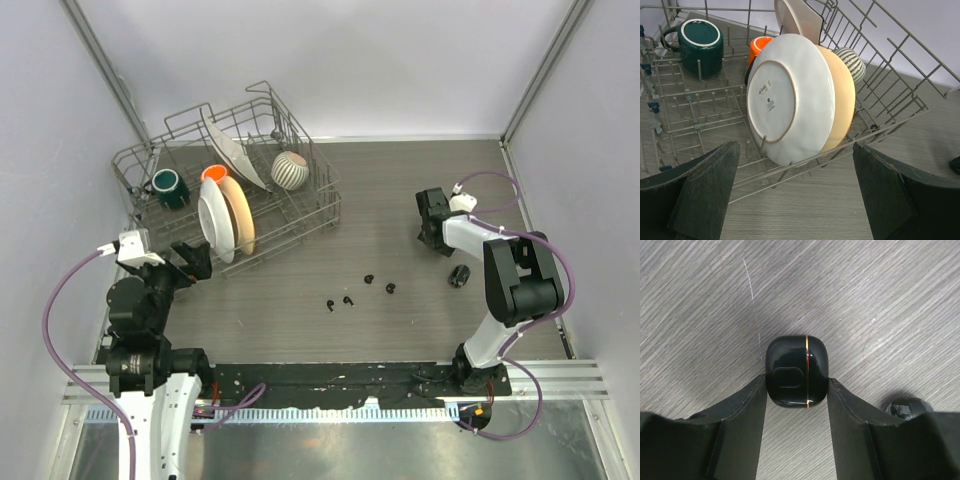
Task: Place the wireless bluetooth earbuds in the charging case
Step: Pick up the charging case at the center of the board, then adjust the charging case.
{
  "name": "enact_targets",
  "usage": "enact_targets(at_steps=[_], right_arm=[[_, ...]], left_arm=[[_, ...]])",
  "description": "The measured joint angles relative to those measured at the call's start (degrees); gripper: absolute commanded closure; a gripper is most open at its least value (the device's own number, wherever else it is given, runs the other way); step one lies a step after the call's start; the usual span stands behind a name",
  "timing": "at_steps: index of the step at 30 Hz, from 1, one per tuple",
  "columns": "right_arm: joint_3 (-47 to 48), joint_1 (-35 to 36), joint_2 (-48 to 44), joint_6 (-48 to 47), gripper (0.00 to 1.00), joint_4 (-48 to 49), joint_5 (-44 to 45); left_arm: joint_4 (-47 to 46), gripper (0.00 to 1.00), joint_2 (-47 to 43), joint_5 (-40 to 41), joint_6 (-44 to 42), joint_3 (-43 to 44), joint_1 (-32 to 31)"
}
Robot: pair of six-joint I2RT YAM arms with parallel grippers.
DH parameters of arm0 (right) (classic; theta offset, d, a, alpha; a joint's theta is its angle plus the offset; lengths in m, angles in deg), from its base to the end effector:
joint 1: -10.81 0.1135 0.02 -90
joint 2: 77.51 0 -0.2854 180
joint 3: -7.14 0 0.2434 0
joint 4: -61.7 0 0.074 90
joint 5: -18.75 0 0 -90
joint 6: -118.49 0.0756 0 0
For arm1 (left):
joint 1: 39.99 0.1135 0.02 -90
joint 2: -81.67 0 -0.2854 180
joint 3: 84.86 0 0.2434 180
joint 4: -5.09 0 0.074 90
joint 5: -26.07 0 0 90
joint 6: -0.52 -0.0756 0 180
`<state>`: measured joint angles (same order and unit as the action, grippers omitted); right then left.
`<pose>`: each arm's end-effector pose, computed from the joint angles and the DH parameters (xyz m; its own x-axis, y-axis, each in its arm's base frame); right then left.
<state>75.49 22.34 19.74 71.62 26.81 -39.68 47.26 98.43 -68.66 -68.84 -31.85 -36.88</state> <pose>0.3315 0.0272 0.1548 -0.6031 0.4714 -0.6434 0.6420 0.7656 -0.0409 0.0918 -0.0013 0.3243 -0.1062 -0.3576 -0.9278 -0.0103 0.9334 -0.3586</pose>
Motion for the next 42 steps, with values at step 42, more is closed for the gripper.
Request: enact_targets(at_steps=[42], right_arm=[[-10.86,61.02,-52.57,-48.7,0.99,4.22,-10.88]], left_arm=[[2.56,0.0,10.86,-43.78,22.21,12.7,-0.07]])
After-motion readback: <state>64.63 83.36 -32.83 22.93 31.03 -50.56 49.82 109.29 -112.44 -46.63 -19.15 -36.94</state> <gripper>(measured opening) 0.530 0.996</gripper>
